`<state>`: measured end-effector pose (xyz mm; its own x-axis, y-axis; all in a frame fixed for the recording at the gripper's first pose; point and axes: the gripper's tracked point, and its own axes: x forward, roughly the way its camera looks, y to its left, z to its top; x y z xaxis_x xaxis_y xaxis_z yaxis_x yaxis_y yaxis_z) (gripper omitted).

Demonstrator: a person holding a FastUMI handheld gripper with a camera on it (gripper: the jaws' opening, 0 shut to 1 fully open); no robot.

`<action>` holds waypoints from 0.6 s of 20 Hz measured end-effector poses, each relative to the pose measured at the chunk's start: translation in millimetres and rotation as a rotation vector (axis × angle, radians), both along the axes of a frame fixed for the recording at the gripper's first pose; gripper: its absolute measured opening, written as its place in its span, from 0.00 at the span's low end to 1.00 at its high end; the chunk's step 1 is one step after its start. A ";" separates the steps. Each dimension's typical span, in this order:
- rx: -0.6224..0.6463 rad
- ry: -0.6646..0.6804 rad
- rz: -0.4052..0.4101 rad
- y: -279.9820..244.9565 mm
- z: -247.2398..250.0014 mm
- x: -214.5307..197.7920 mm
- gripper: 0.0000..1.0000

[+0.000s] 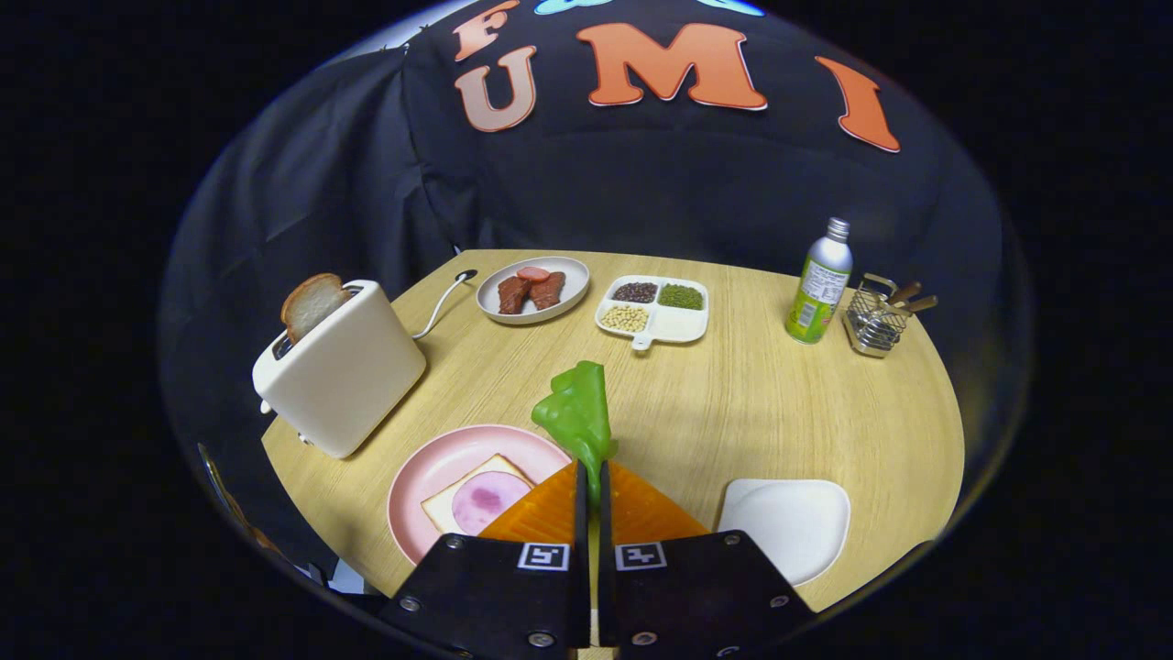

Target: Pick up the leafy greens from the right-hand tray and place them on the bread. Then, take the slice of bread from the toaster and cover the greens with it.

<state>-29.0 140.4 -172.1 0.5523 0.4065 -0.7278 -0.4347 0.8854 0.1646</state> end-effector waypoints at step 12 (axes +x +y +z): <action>-0.018 0.070 0.129 52.4 -34.8 -22.6 0.04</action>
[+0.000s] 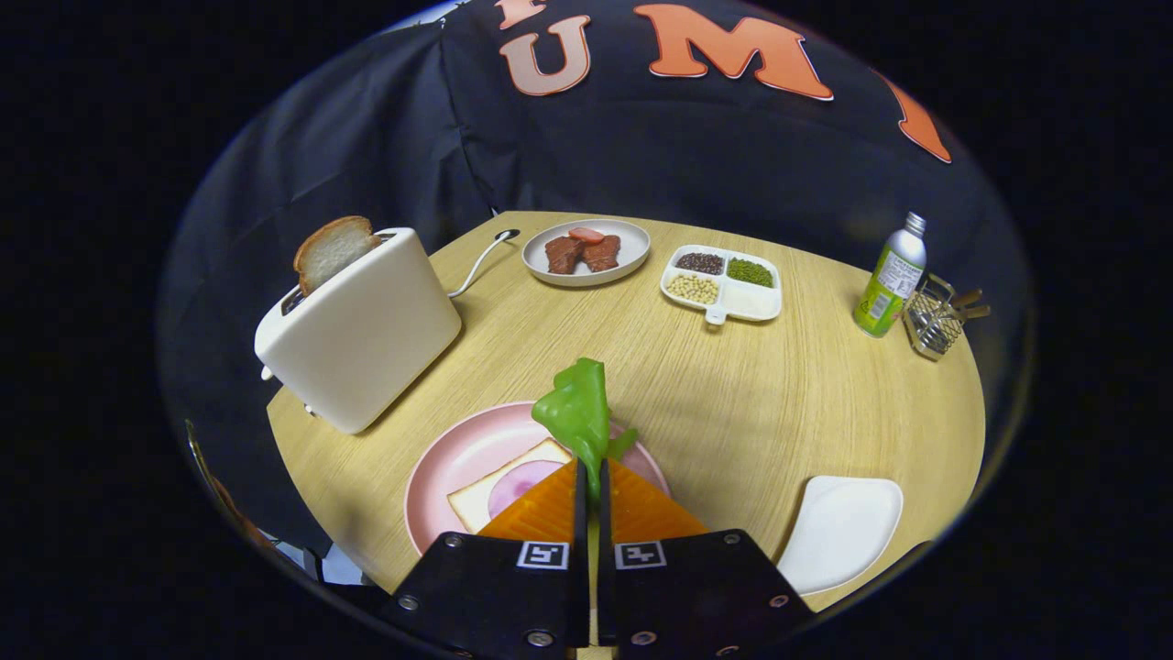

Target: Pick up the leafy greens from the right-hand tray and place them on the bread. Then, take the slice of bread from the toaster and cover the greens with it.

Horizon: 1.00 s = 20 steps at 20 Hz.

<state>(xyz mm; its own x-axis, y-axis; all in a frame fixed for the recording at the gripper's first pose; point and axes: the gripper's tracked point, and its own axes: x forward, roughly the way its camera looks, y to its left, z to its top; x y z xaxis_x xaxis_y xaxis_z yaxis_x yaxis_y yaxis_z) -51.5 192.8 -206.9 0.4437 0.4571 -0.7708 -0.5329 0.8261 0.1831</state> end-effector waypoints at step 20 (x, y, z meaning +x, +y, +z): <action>0.041 0.109 0.085 34.7 4.1 -39.5 0.21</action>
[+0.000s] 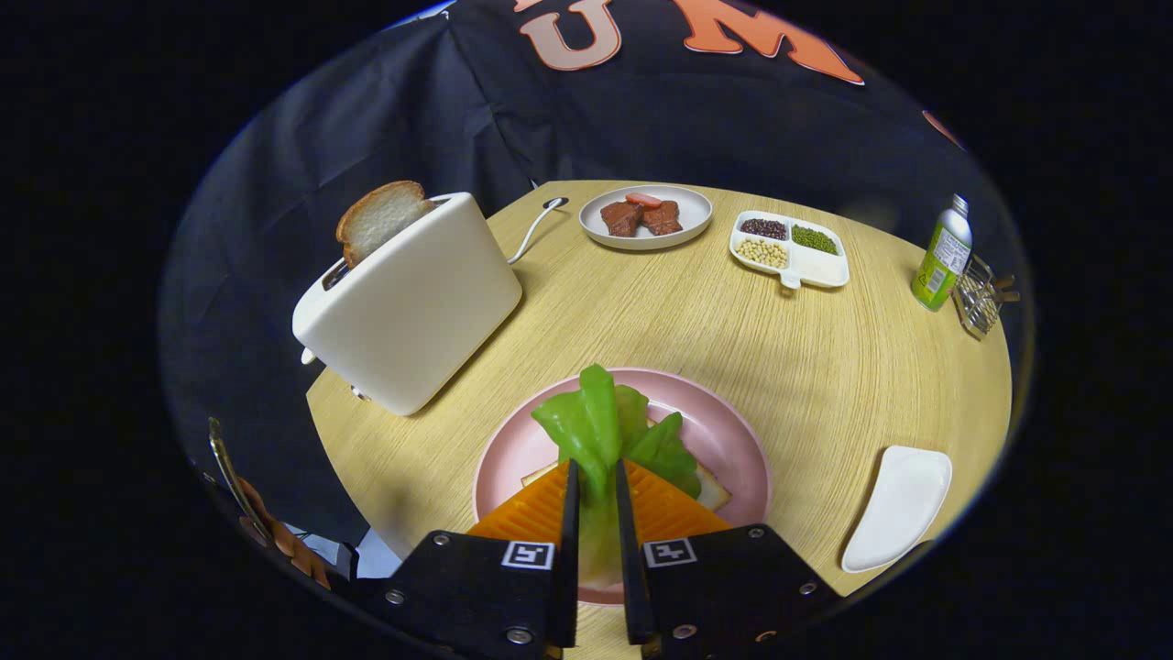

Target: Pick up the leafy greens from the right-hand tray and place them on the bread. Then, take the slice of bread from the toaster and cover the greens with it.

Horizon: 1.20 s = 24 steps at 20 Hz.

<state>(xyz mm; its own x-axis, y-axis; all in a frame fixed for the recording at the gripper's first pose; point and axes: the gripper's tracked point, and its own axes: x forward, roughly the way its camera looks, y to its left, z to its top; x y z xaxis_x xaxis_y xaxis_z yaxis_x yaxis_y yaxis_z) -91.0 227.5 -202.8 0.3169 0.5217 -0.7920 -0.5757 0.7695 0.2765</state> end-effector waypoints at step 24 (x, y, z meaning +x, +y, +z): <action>0.145 -0.068 0.020 96.8 121.6 45.2 0.94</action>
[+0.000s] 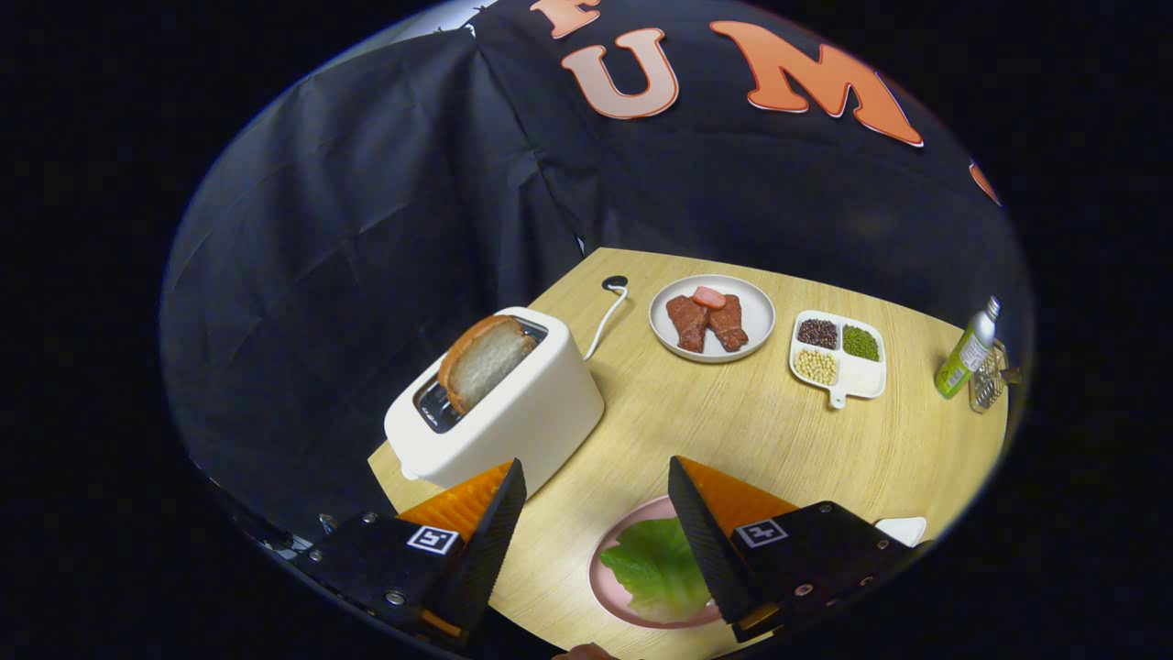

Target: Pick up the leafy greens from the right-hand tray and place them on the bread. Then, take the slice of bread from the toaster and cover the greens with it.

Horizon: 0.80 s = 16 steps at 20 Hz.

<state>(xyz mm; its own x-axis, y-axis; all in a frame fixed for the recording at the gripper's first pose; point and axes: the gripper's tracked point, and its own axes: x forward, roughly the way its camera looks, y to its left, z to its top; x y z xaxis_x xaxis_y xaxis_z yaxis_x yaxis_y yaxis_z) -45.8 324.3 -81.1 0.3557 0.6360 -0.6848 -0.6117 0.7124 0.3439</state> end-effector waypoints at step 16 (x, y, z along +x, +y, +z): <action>0.047 0.190 0.073 124.5 34.4 10.2 0.94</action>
